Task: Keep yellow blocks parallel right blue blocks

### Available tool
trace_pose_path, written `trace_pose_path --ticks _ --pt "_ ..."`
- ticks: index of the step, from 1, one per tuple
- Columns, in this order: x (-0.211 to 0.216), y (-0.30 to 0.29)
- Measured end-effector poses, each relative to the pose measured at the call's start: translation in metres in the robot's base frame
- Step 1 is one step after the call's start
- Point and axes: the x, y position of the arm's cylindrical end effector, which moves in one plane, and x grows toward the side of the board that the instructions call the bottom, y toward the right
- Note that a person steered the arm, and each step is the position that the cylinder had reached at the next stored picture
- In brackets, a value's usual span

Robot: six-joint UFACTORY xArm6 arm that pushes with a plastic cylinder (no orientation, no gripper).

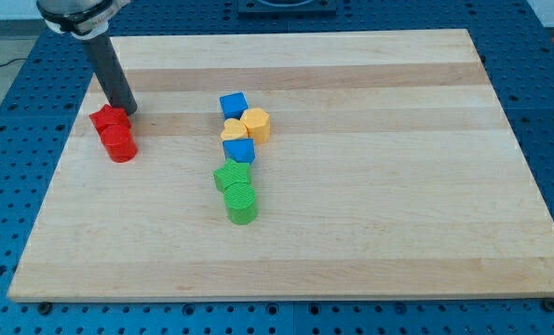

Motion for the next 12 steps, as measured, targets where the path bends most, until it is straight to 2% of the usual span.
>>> trace_pose_path --ticks 1,4,8,9,11,12 --pt "-0.003 0.029" --pt "-0.001 0.055" --pt "0.052 0.129" --pt "0.057 0.159" --pt "0.057 0.259" --pt "0.057 0.263"
